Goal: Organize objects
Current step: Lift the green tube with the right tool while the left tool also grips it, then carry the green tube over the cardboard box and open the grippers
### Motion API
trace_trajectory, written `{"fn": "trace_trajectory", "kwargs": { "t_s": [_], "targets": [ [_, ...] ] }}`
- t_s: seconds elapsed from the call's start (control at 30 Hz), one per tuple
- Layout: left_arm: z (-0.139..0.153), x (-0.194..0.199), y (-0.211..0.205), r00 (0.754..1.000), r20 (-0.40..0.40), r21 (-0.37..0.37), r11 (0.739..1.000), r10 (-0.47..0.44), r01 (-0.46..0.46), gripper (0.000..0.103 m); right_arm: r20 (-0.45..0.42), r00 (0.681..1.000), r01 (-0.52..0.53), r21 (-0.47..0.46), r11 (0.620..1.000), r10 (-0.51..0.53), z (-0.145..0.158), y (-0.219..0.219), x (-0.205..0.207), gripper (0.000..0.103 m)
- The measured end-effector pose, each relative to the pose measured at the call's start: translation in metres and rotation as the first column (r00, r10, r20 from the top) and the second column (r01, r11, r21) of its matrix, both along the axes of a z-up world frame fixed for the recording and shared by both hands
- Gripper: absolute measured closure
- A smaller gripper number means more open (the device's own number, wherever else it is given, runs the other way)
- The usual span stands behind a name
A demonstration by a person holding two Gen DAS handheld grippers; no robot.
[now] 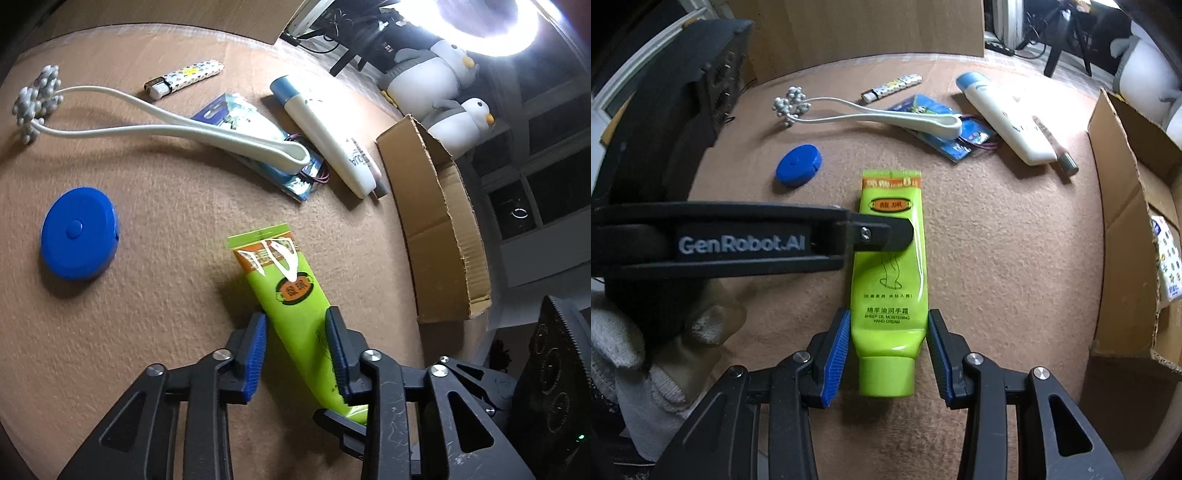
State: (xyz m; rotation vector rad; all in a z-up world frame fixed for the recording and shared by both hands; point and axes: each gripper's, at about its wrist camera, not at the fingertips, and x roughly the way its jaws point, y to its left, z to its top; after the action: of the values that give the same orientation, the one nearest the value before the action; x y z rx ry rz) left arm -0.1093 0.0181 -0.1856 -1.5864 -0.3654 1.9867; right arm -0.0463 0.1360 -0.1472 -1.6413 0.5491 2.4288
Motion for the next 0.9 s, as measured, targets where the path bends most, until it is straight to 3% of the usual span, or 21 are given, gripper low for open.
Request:
{"fn": "trace_trajectory", "kwargs": {
  "t_s": [0.3,0.47,0.9],
  "targets": [
    [0.036,-0.009,0.018,0.998,-0.06,0.052,0.998,-0.02,0.023,0.076,-0.045,0.998,0.039,0.047,0.998,-0.037,0.024,0.015,0.01,0.066],
    [0.062,-0.018,0.049,0.993,-0.106,0.077,0.995,-0.058,0.066,0.076,-0.076,0.994,0.079,0.079,0.994,-0.073,0.045,0.036,0.019,0.066],
    [0.113,-0.039,0.185,0.957,-0.22,0.061,0.976,-0.19,0.207,0.076,-0.142,0.968,0.226,0.142,0.964,-0.206,0.078,0.133,0.058,0.066]
  ]
}}
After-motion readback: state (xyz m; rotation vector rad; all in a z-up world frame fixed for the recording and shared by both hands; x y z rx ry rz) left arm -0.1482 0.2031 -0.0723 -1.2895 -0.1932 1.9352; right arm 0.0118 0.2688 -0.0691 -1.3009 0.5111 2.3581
